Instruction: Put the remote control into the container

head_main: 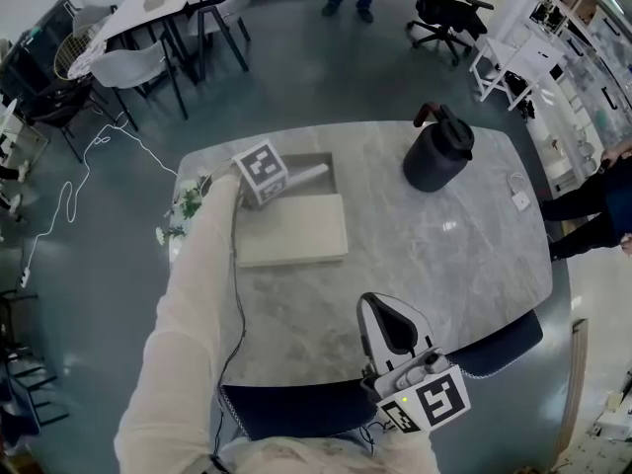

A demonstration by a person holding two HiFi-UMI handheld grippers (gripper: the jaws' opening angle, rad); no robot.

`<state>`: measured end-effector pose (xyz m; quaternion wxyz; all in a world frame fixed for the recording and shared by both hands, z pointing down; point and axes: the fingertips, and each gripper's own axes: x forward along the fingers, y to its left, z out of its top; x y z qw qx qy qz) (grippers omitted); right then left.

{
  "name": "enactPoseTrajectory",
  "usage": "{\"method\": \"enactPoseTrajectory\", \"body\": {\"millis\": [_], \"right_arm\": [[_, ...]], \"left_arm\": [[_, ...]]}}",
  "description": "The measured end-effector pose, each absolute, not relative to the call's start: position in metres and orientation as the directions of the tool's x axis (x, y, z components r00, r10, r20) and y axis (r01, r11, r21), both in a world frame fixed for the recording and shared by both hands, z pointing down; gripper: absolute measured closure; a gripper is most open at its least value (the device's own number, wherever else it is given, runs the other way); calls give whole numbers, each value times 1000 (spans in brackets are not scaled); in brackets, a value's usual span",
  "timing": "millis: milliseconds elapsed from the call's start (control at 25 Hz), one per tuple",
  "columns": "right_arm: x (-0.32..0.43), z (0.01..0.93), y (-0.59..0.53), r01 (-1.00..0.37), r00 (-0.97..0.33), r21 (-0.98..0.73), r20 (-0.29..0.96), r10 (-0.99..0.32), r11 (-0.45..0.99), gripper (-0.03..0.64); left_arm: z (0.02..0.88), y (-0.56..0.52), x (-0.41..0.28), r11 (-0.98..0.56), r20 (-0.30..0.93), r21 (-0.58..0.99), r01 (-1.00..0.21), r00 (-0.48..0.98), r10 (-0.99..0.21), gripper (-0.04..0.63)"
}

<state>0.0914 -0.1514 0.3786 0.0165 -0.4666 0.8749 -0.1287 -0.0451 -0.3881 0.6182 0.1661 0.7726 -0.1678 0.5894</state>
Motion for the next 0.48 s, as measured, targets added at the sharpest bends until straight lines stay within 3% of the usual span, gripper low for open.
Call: {"method": "enactPoseTrajectory", "body": {"millis": [280,480], "right_arm": [[103,382,-154,-827,-540,-244,97,-836,506,600],[103,387,-153,-829,-539,-246,111,-835,502,600]], "left_arm": [[627,-397,-35,-902,975,63,-428,221,-37,526],[630,-414,-38,-864,971,32,-503,221,-93,526]]}}
